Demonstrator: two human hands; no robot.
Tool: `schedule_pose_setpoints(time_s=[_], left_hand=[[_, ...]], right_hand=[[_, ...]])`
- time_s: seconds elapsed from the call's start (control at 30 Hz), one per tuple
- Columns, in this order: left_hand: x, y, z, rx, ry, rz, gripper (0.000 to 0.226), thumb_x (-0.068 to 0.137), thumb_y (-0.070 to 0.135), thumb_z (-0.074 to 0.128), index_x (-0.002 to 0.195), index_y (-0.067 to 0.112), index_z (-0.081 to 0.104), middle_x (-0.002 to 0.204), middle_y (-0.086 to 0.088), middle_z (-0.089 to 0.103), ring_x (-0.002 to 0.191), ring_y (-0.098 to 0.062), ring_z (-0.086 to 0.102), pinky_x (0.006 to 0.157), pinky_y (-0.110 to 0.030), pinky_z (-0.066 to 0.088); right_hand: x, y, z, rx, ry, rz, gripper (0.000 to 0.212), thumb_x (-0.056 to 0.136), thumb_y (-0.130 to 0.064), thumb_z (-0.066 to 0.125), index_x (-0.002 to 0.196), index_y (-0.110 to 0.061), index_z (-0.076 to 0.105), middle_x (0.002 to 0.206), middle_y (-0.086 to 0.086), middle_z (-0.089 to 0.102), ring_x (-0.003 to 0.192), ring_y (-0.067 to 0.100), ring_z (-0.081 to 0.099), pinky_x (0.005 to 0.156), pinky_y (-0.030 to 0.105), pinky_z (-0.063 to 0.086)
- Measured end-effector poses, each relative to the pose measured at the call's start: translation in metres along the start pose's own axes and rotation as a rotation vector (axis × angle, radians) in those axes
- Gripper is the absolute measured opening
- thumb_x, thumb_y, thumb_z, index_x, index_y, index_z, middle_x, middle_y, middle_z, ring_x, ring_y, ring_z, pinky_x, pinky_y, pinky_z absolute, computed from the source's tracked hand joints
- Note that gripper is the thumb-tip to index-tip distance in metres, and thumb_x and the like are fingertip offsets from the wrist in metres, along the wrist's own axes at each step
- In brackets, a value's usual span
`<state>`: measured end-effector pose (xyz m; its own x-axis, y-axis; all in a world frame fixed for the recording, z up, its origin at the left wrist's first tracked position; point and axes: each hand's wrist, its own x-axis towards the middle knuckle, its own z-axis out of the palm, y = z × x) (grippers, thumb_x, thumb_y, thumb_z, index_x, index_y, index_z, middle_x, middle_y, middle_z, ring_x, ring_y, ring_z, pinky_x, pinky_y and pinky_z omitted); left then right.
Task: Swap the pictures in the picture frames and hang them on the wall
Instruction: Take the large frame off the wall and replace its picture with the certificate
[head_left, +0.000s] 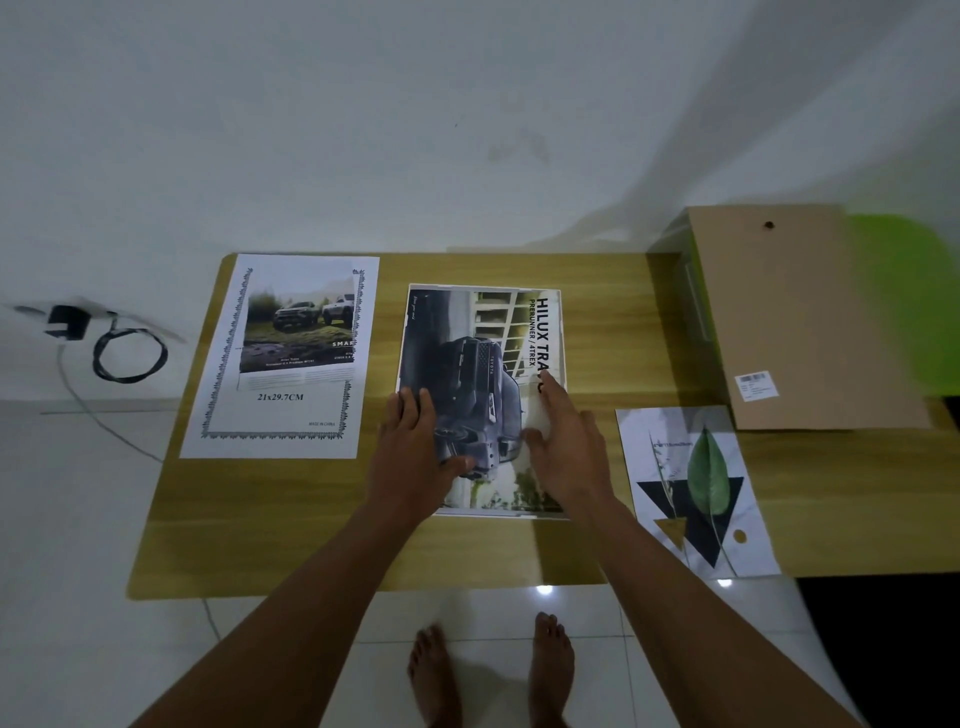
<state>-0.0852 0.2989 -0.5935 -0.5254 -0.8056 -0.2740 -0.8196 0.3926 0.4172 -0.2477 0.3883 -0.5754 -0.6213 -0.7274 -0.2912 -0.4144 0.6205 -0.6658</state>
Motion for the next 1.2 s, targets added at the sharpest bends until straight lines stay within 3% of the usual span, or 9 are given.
schedule_pose_setpoints(time_s=[0.07, 0.27, 0.57, 0.67, 0.77, 0.87, 0.97, 1.07, 1.2], left_hand=[[0.001, -0.001, -0.001, -0.018, 0.01, -0.011, 0.111, 0.079, 0.057, 0.065, 0.153, 0.007, 0.0, 0.162, -0.011, 0.0, 0.149, -0.025, -0.009, 0.122, -0.043, 0.007], [0.001, -0.002, 0.001, -0.014, 0.025, -0.016, 0.109, 0.08, 0.058, 0.063, 0.153, 0.008, 0.0, 0.162, -0.009, -0.002, 0.149, -0.024, -0.011, 0.121, -0.04, 0.004], [0.003, -0.003, 0.006, 0.079, -0.022, -0.016, 0.104, 0.086, 0.064, 0.051, 0.153, 0.009, -0.008, 0.16, -0.012, -0.014, 0.147, -0.027, -0.018, 0.119, -0.04, 0.0], [0.002, -0.004, 0.006, 0.064, -0.006, -0.012, 0.105, 0.085, 0.063, 0.053, 0.153, 0.009, -0.006, 0.161, -0.012, -0.014, 0.147, -0.027, -0.018, 0.119, -0.04, -0.001], [0.002, -0.004, 0.004, 0.043, 0.024, -0.007, 0.104, 0.085, 0.062, 0.056, 0.153, 0.009, -0.002, 0.161, -0.012, -0.009, 0.148, -0.027, -0.014, 0.121, -0.04, 0.003], [0.003, -0.004, 0.003, 0.035, 0.064, -0.006, 0.1, 0.086, 0.06, 0.056, 0.154, 0.008, 0.005, 0.162, -0.012, 0.0, 0.149, -0.028, -0.005, 0.121, -0.04, 0.007], [0.006, -0.005, 0.001, 0.005, 0.139, -0.018, 0.088, 0.089, 0.057, 0.052, 0.153, 0.009, 0.016, 0.159, -0.012, 0.017, 0.147, -0.029, 0.012, 0.12, -0.044, 0.019], [0.011, -0.001, -0.011, -0.113, 0.189, -0.046, 0.071, 0.09, 0.05, 0.054, 0.146, 0.013, 0.031, 0.144, -0.008, 0.043, 0.131, -0.027, 0.04, 0.105, -0.047, 0.042], [0.014, 0.006, -0.033, -0.249, 0.275, -0.076, 0.051, 0.092, 0.043, 0.053, 0.134, 0.016, 0.041, 0.115, -0.003, 0.062, 0.101, -0.024, 0.06, 0.081, -0.043, 0.056]], right_hand=[[0.002, 0.0, 0.001, 0.043, 0.009, 0.008, 0.072, 0.094, -0.017, 0.064, 0.151, -0.04, 0.028, 0.125, 0.01, 0.052, 0.095, 0.017, 0.05, 0.1, 0.041, 0.049], [0.009, 0.0, 0.005, 0.18, 0.078, 0.017, 0.073, 0.089, -0.012, 0.07, 0.15, -0.027, 0.034, 0.145, 0.002, 0.052, 0.131, 0.022, 0.05, 0.106, 0.045, 0.046], [0.022, -0.004, 0.004, 0.176, 0.16, -0.02, 0.069, 0.085, -0.006, 0.073, 0.146, -0.019, 0.043, 0.141, 0.002, 0.047, 0.124, 0.017, 0.051, 0.107, 0.035, 0.046], [0.028, -0.009, -0.005, 0.322, 0.155, 0.064, 0.066, 0.085, -0.007, 0.074, 0.142, -0.021, 0.045, 0.126, -0.001, 0.055, 0.107, 0.012, 0.058, 0.081, 0.015, 0.051], [0.039, -0.013, -0.012, 0.431, 0.098, 0.123, 0.058, 0.086, -0.01, 0.073, 0.138, -0.02, 0.05, 0.11, -0.003, 0.068, 0.093, 0.014, 0.067, 0.074, 0.025, 0.055], [0.04, -0.012, -0.013, 0.375, 0.023, 0.053, 0.043, 0.094, -0.014, 0.064, 0.135, -0.02, 0.055, 0.111, -0.004, 0.07, 0.094, 0.013, 0.066, 0.074, 0.021, 0.051], [0.037, -0.012, -0.015, 0.36, -0.027, -0.026, 0.056, 0.097, -0.004, 0.054, 0.146, -0.029, 0.042, 0.13, -0.012, 0.062, 0.111, 0.007, 0.061, 0.088, 0.016, 0.049], [0.036, -0.014, -0.024, 0.46, -0.033, -0.045, 0.07, 0.095, 0.005, 0.051, 0.151, -0.035, 0.034, 0.143, -0.012, 0.053, 0.128, 0.009, 0.052, 0.112, 0.034, 0.039], [0.031, -0.016, -0.038, 0.528, -0.023, -0.024, 0.071, 0.096, 0.005, 0.05, 0.149, -0.04, 0.036, 0.144, -0.013, 0.052, 0.132, 0.012, 0.049, 0.116, 0.044, 0.034]])
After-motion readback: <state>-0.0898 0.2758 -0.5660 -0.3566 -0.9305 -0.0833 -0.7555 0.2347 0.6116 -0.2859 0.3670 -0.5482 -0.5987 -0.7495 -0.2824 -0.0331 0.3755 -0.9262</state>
